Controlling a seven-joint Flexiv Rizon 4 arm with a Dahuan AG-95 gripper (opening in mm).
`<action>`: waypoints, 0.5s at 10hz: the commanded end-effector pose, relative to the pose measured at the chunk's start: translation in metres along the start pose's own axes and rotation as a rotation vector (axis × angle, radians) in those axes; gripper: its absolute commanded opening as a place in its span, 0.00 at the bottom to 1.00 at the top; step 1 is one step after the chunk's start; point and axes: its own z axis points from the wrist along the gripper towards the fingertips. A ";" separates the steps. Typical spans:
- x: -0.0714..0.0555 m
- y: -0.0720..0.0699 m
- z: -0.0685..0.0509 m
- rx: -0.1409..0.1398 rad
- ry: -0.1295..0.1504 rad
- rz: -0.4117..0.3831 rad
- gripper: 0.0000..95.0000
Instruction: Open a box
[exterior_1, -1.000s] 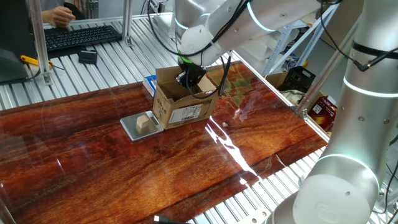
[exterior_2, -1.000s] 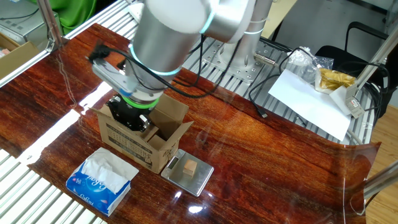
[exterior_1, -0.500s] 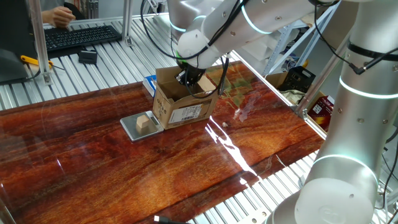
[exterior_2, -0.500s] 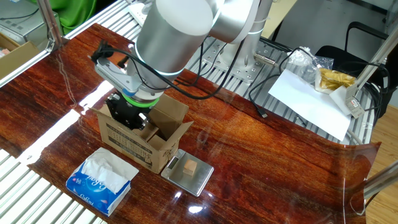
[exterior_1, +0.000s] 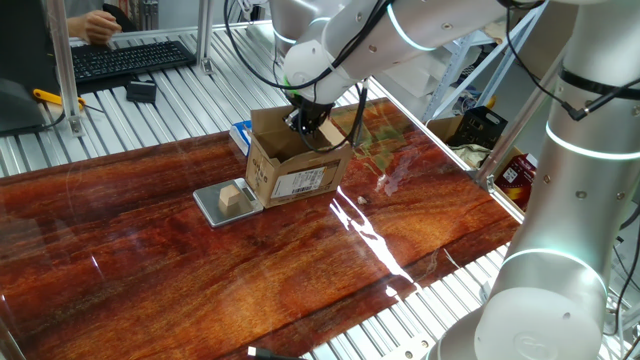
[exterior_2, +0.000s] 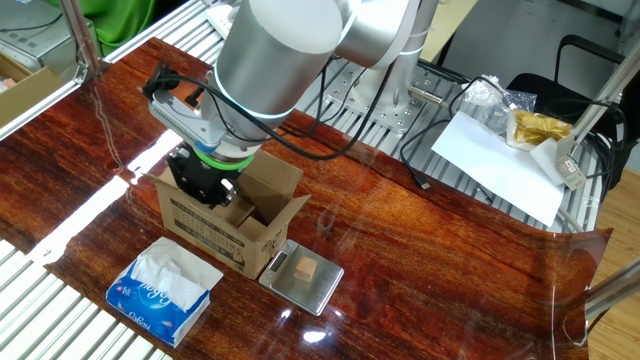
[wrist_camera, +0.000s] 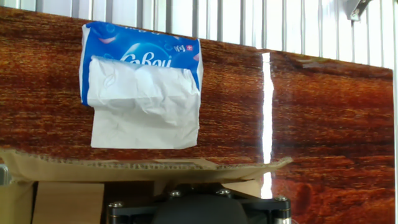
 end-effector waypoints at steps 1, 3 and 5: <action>-0.001 -0.002 -0.002 0.005 0.002 -0.005 0.00; -0.001 -0.004 -0.004 0.008 0.004 -0.011 0.00; -0.002 -0.008 -0.006 0.007 0.009 -0.018 0.00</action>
